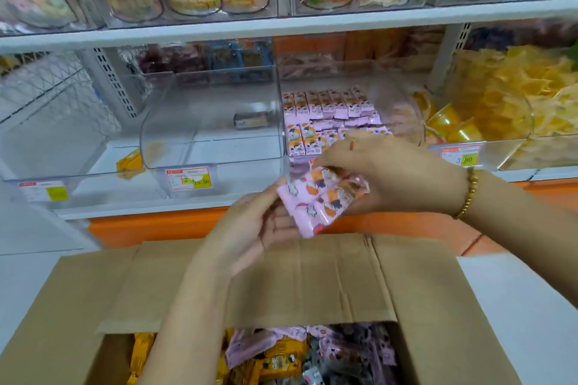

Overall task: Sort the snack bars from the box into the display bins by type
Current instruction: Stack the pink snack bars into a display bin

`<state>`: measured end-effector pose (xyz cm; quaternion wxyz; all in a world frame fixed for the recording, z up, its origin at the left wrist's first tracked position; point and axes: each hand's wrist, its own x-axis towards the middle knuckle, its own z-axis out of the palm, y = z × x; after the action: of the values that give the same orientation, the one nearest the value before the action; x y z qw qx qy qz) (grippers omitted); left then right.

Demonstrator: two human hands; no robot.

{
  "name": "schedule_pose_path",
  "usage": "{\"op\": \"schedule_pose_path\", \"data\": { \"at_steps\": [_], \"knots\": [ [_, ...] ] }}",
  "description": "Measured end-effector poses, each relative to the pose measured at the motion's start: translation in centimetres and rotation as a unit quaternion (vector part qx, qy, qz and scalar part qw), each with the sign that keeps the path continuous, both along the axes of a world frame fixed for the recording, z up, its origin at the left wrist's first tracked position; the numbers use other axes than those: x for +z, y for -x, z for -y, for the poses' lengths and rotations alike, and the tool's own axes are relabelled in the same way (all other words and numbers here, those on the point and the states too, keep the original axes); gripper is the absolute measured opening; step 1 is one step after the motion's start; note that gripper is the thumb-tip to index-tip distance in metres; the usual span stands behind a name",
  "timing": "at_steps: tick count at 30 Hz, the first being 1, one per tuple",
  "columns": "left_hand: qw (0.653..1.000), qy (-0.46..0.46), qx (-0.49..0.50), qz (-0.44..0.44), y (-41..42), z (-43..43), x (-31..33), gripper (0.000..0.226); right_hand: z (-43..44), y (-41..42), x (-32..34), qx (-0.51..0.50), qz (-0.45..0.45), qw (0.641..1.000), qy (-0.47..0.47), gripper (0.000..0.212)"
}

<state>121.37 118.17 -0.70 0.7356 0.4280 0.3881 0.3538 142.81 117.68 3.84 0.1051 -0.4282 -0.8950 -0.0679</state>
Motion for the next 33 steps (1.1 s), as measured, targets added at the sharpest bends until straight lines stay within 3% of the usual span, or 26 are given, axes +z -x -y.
{"op": "schedule_pose_path", "data": {
  "at_steps": [2, 5, 7, 11, 13, 16, 18, 22, 25, 28, 31, 33],
  "knots": [
    [0.982, -0.129, 0.084, -0.111, -0.8, -1.9, 0.1, 0.022, -2.3, -1.5, 0.9, -0.144, 0.003, 0.99, -0.005, 0.071],
    [0.855, -0.35, 0.143, -0.355, -1.7, -3.8, -0.3, 0.027, -7.0, -2.9, 1.2, -0.33, 0.006, 0.944, 0.014, 0.07],
    [0.815, -0.373, 0.121, -0.427, -2.4, -4.6, -1.1, 0.043, -10.2, -3.2, 0.5, -0.386, 0.011, 0.92, 0.072, 0.059],
    [0.787, -0.365, 0.078, -0.491, -3.3, -5.3, -2.6, 0.061, -13.9, -2.7, -2.0, -0.414, 0.059, 0.881, 0.222, 0.054],
    [0.784, -0.375, 0.072, -0.49, -3.1, -5.5, -2.9, 0.06, -14.6, -2.3, -3.1, -0.413, 0.084, 0.873, 0.247, 0.053],
    [0.789, -0.377, 0.054, -0.482, -2.4, -5.6, -3.0, 0.06, -14.4, -1.4, -3.6, -0.39, 0.069, 0.881, 0.258, 0.033],
    [0.793, -0.38, 0.044, -0.475, -2.2, -5.7, -3.1, 0.061, -13.9, -0.9, -3.6, -0.383, -0.007, 0.886, 0.262, 0.053],
    [0.815, -0.36, 0.001, -0.454, -1.7, -4.9, -3.3, 0.065, -12.3, -0.9, -3.8, -0.397, -0.009, 0.883, 0.249, 0.062],
    [0.834, -0.333, 0.036, -0.439, -0.8, -3.1, -3.5, 0.056, -10.3, -0.8, -3.7, -0.416, -0.062, 0.894, 0.153, 0.057],
    [0.868, -0.313, 0.141, -0.358, 1.2, 0.0, -4.4, 0.012, -6.1, 1.3, -3.4, -0.357, -0.159, 0.92, 0.017, 0.036],
    [0.875, -0.275, 0.219, -0.333, 3.6, 4.4, -6.7, 0.034, -0.7, 4.7, -4.4, -0.232, -0.198, 0.948, 0.093, 0.037],
    [0.873, -0.258, 0.231, -0.344, 5.0, 8.3, -8.7, 0.036, 2.5, 6.9, -6.6, -0.161, -0.139, 0.959, 0.185, 0.04]
  ]
}}
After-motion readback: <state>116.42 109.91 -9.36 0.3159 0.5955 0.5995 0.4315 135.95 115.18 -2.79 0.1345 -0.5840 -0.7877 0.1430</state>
